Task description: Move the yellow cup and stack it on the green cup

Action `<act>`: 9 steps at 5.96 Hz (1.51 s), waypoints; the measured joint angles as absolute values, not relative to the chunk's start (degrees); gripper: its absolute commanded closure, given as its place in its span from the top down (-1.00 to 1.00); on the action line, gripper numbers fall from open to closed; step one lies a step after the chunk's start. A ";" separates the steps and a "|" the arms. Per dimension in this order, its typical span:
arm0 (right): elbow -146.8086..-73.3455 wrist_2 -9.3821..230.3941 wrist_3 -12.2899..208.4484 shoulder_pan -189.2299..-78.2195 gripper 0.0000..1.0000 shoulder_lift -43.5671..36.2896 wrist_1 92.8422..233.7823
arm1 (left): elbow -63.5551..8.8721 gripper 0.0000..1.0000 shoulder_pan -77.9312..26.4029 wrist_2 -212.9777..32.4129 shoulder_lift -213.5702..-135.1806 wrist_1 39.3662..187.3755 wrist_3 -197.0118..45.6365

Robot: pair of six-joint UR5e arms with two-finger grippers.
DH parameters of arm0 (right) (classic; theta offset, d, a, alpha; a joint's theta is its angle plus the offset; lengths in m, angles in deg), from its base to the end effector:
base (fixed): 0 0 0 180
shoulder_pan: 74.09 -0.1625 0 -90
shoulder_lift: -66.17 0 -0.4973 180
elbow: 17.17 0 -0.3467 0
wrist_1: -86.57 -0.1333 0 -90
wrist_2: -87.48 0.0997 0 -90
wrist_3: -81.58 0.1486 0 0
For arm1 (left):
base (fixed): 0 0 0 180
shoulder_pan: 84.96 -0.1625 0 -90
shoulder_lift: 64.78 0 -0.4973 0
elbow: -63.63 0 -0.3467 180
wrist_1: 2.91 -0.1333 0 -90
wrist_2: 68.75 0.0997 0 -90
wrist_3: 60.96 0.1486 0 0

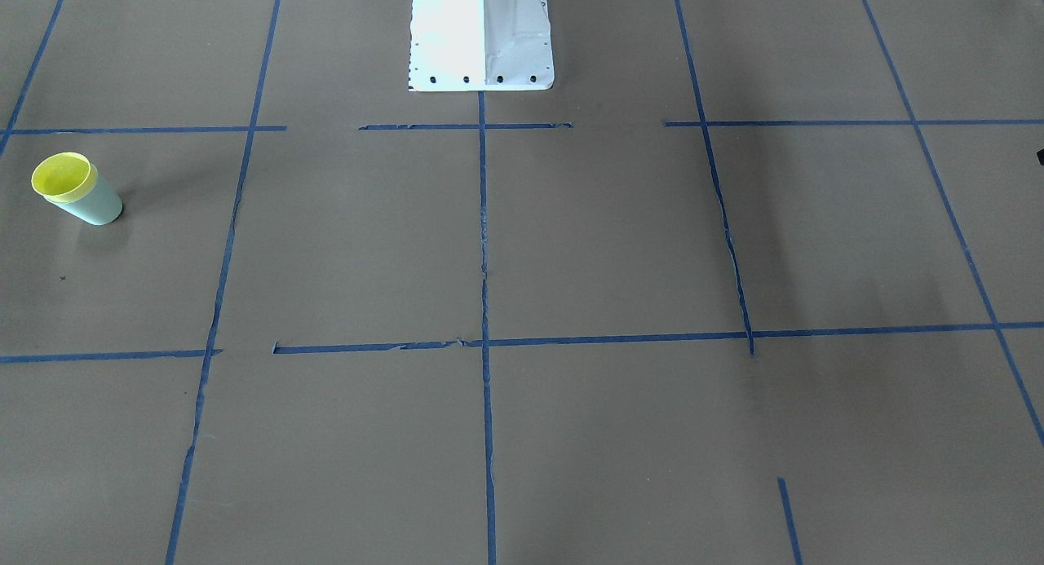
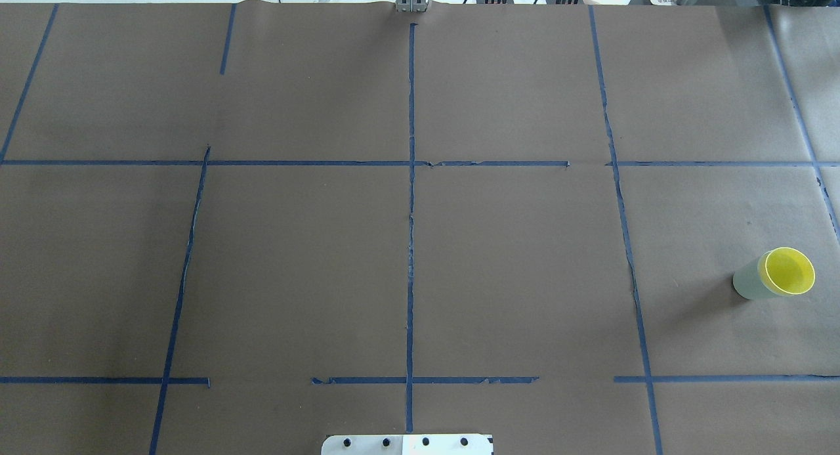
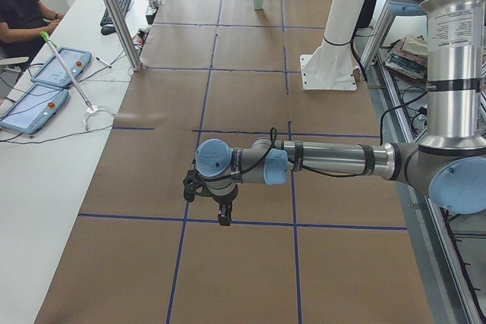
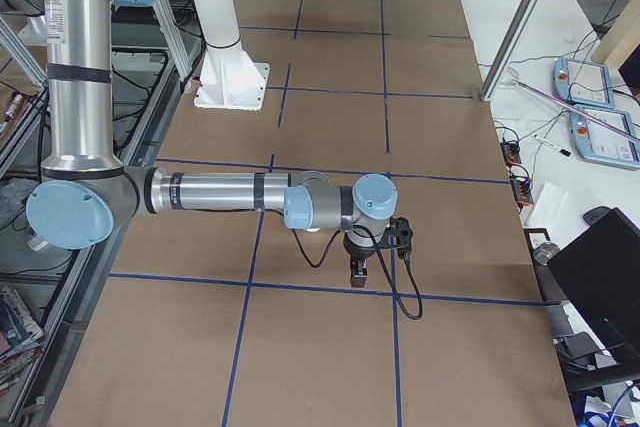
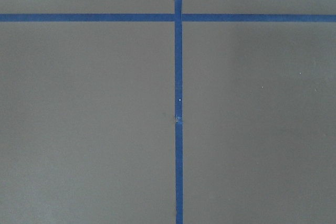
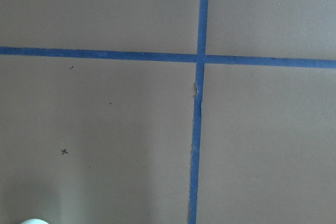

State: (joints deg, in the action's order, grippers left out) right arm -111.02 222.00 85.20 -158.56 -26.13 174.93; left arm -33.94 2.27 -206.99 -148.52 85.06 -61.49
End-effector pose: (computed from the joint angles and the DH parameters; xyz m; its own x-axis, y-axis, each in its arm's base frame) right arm -0.0127 -0.4329 0.7503 0.7106 -0.0446 0.7022 0.0515 0.9986 0.0113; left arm -0.0035 -0.3915 0.7491 0.6661 0.0136 -0.7457 -0.0422 0.9989 -0.0195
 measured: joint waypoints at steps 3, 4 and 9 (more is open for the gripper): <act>-115.70 222.39 85.04 -158.49 1.00 -24.17 184.34 | -34.88 1.00 2.31 -209.21 -149.84 81.10 -61.50; -117.02 222.31 84.65 -158.44 1.00 -24.20 187.85 | -35.04 1.00 2.30 -209.47 -149.76 80.98 -61.23; -118.49 220.64 83.42 -158.40 1.00 -26.21 189.42 | -35.52 1.00 1.72 -205.68 -149.68 80.93 -61.07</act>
State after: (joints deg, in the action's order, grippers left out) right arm -118.49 220.64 83.42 -158.40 -26.21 189.42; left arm -35.52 1.72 -205.68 -149.68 80.93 -61.07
